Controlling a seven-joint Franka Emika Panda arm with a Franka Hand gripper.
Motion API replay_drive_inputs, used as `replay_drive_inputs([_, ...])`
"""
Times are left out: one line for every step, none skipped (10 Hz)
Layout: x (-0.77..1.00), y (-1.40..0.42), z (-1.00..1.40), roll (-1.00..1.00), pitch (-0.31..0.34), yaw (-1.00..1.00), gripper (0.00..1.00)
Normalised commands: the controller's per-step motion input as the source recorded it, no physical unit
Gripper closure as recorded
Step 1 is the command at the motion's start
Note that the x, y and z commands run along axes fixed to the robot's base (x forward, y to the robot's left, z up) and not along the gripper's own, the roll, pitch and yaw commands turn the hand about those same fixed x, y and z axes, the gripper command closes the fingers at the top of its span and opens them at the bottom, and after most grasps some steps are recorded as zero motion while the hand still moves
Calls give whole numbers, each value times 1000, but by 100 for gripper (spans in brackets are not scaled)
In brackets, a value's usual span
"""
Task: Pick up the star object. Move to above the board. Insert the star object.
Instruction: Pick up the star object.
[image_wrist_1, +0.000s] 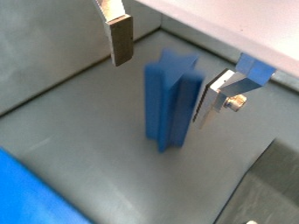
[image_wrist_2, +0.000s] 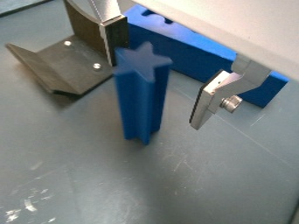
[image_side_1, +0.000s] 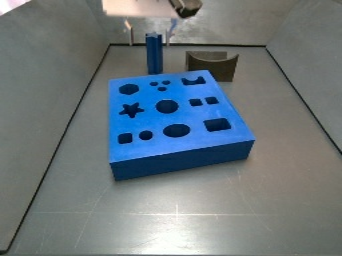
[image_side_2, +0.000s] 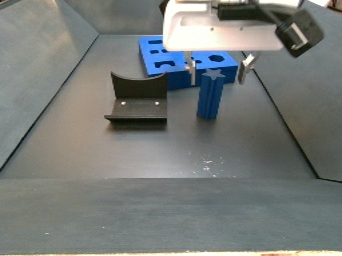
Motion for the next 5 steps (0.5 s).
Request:
replay_drive_inputs([0,0,-54,0,0,0,0])
replay_drive_inputs([-23,169,40,-323,-106,0,0])
replay_drive_inputs([-74,0,0,-31,-57,0,0])
replay_drive_inputs([0,0,0,0,0,0,100])
replay_drive_inputs([0,0,0,0,0,0,100])
